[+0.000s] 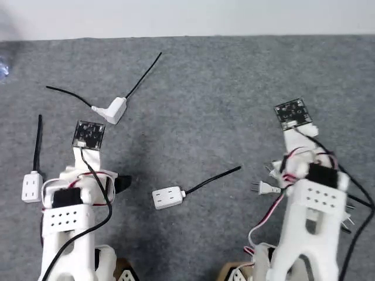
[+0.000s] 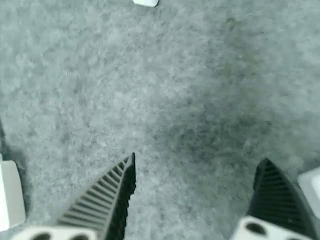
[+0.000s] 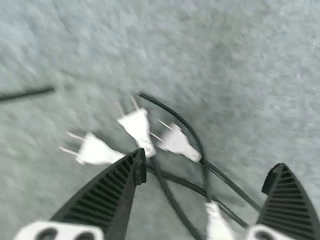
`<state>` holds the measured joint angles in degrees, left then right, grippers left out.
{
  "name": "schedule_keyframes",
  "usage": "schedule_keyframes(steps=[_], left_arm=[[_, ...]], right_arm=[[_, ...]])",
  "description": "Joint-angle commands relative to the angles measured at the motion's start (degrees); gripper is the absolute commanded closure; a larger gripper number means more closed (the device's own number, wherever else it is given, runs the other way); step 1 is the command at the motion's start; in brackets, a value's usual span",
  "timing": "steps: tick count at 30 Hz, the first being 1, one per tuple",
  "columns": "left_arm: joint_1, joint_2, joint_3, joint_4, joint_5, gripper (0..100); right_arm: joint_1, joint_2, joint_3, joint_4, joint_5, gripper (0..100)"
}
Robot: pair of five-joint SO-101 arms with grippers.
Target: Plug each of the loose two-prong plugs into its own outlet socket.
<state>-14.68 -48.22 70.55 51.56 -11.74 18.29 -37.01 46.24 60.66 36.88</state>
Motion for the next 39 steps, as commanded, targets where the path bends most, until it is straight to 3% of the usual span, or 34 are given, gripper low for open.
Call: schedule_keyframes(steps=[1,5,10,17,26,39], left_arm=[[0.0,-1.1,3.8,-8.3,2.0,65],[-0.2,-1.1,5.9,-12.0,4.7,65],[0.4,-1.1,6.3,-12.9,4.7,65],[2.5,-0.9,7.3,-14.4,4.7,65],[2.5,-0.8,7.4,-14.2,4.7,65],[2.7,-0.9,7.4,-14.2,4.7,65]], right_arm=[[2.5,5.1,-5.9,0.7,9.3,63.0],[6.6,13.1,-8.4,1.7,18.5,63.0],[16.7,17.5,-10.9,8.0,27.1,65.3],[26.7,17.5,-9.3,10.2,28.1,82.6],[29.9,18.2,3.3,-8.7,31.6,87.9],[29.9,18.2,1.2,-10.2,31.6,84.9]])
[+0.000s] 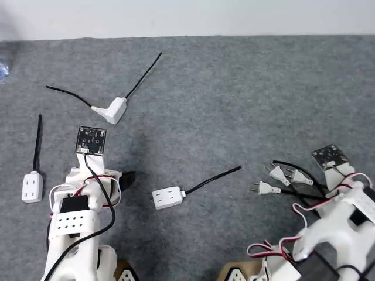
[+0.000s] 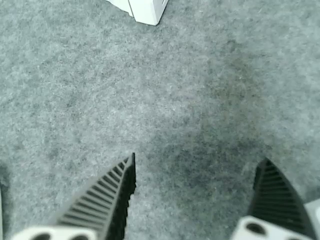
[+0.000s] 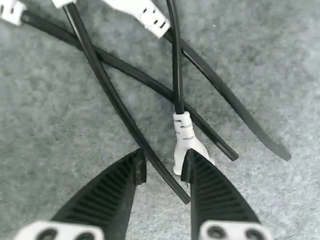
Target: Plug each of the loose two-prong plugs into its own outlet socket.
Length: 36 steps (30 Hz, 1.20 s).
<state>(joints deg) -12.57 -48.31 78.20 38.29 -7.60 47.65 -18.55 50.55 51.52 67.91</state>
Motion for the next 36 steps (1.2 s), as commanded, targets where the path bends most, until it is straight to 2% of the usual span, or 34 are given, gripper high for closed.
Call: schedule_keyframes(steps=[1,6,23,25,29,36], left_arm=[[0.6,-0.8,-0.2,-0.9,0.5,65],[0.5,-1.0,-0.2,0.3,-0.9,65],[0.7,-1.0,-0.2,0.3,-1.3,65],[0.7,-1.0,-0.2,0.3,-1.3,65],[0.7,-1.0,-0.2,0.3,-1.3,65],[0.8,-0.9,-0.2,0.1,-1.3,65]], right_arm=[[0.6,-0.2,-3.1,-1.0,0.6,82.9],[1.1,-0.2,-2.9,-5.3,0.7,76.6],[1.5,12.0,-2.9,-10.9,1.6,77.0],[1.5,11.9,-3.0,-11.0,1.6,81.1],[1.5,11.9,-5.2,-10.5,1.4,97.6],[3.0,11.9,-11.8,-3.3,1.3,92.7]])
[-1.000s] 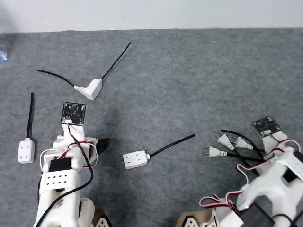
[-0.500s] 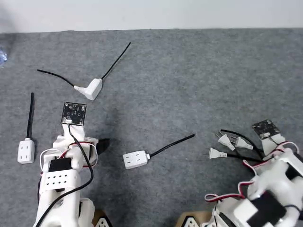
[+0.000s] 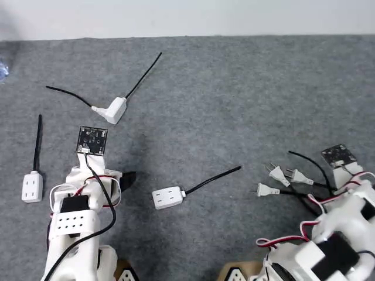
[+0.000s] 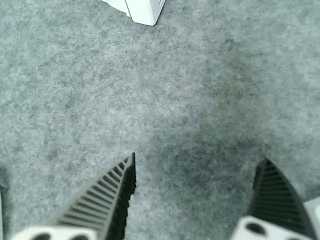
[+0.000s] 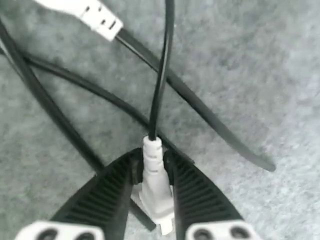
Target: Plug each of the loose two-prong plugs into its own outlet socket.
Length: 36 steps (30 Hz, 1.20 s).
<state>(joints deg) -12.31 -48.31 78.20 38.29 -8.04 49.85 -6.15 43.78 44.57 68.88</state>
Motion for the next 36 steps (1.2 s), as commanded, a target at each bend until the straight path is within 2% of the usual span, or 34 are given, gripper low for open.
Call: schedule_keyframes(steps=[1,6,13,18,23,26,29,36], left_arm=[[0.5,-0.9,-0.2,0.1,-0.9,65],[0.5,-0.8,-0.2,0.1,-0.9,65],[0.5,-0.8,-0.2,0.1,-0.9,65],[0.6,-0.8,-0.2,0.1,-0.9,65],[0.6,-0.8,-0.2,0.1,-0.9,65],[0.6,-0.9,-0.2,0.2,-0.8,65],[0.6,-0.9,-0.2,0.3,-0.7,65],[0.5,-0.9,-0.2,0.3,-0.6,65]], right_arm=[[0.9,-0.5,-6.0,5.1,0.4,92.3],[1.1,-0.5,-7.0,6.7,0.6,98.9],[-0.4,-2.9,-9.0,9.9,-0.1,99.1],[-3.6,-14.3,-19.3,24.6,-9.8,99.1],[-11.0,-24.6,-21.8,34.9,-17.6,99.1],[-15.2,-27.9,-21.8,39.3,-24.7,99.1],[-20.9,-28.5,-20.9,41.7,-35.4,99.1],[-42.2,-28.6,-8.1,33.9,-64.4,99.0]])
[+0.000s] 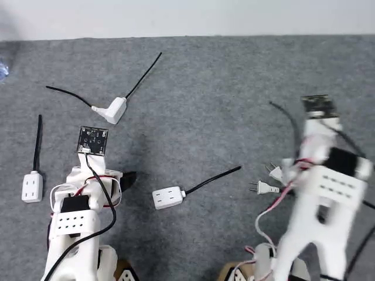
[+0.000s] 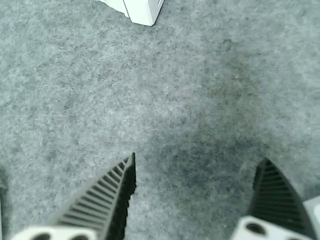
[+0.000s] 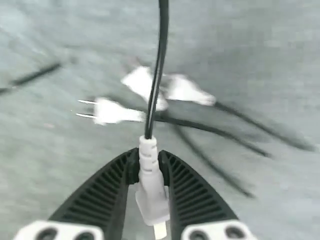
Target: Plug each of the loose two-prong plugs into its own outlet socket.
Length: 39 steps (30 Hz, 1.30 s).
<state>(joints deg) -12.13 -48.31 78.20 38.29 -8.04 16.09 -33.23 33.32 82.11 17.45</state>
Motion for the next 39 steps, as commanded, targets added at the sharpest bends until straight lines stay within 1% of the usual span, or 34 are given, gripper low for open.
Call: schedule_keyframes(steps=[1,3,4,5,7,11,13,14,17,19,22,24,28,29,31,33,35,36,37,39], left_arm=[[0.4,-0.9,-0.2,0.3,-0.6,65],[0.4,-0.9,-0.2,0.3,-0.6,65],[0.4,-0.9,-0.2,0.3,-0.6,65],[0.4,-0.9,-0.2,0.3,-0.6,65],[0.4,-0.9,-0.2,0.3,-0.6,65],[0.4,-0.8,-0.2,0.2,-0.6,65],[0.4,-0.8,-0.2,0.1,-0.6,65],[0.4,-0.8,-0.2,0.1,-0.6,65],[0.4,-0.8,-0.2,0.1,-0.6,65],[0.4,-0.8,-0.2,0.1,-0.6,65],[0.4,-0.8,-0.2,0.0,-0.6,65],[0.4,-0.8,-0.2,0.0,-0.6,65],[0.4,-0.8,-0.2,0.0,-0.6,65],[0.4,-0.8,-0.2,0.0,-0.6,65],[0.4,-0.8,-0.2,0.0,-0.6,65],[0.4,-0.8,-0.2,0.0,-0.6,65],[0.4,-0.8,-0.2,0.0,-0.6,65],[0.4,-0.8,-0.2,0.0,-0.6,65],[0.4,-0.8,-0.2,0.0,-0.6,65],[0.4,-0.8,-0.2,0.0,-0.6,65]], right_arm=[[-11.0,-1.5,3.1,-6.1,-18.4,99.0],[-14.7,-1.6,4.0,-10.4,-28.9,99.0],[-16.4,-1.9,4.6,-12.3,-31.8,99.0],[-18.2,-1.6,4.8,-15.1,-32.6,99.0],[-20.2,-1.5,6.7,-21.7,-31.8,99.0],[-25.0,-1.5,13.9,-33.8,-32.0,99.0],[-27.1,-1.5,18.5,-39.9,-34.6,99.1],[-27.9,-1.5,21.0,-43.6,-37.1,99.1],[-28.1,-1.5,27.2,-54.5,-49.3,99.1],[-27.4,-1.9,29.6,-59.5,-57.1,99.1],[-24.5,-1.5,30.5,-63.0,-65.9,99.1],[-22.5,-1.5,30.5,-64.0,-69.8,99.1],[-21.2,-1.5,31.3,-66.8,-70.1,98.5],[-21.3,-1.5,31.5,-66.8,-68.7,96.6],[-21.3,-1.5,31.7,-66.4,-63.5,86.8],[-21.0,-1.5,33.1,-66.5,-59.2,71.1],[-20.9,-2.0,35.1,-66.4,-57.1,54.7],[-21.0,-2.1,36.0,-66.4,-56.4,49.1],[-21.0,-2.2,36.7,-65.9,-55.6,46.7],[-21.0,-2.2,36.8,-62.9,-52.8,49.0]])
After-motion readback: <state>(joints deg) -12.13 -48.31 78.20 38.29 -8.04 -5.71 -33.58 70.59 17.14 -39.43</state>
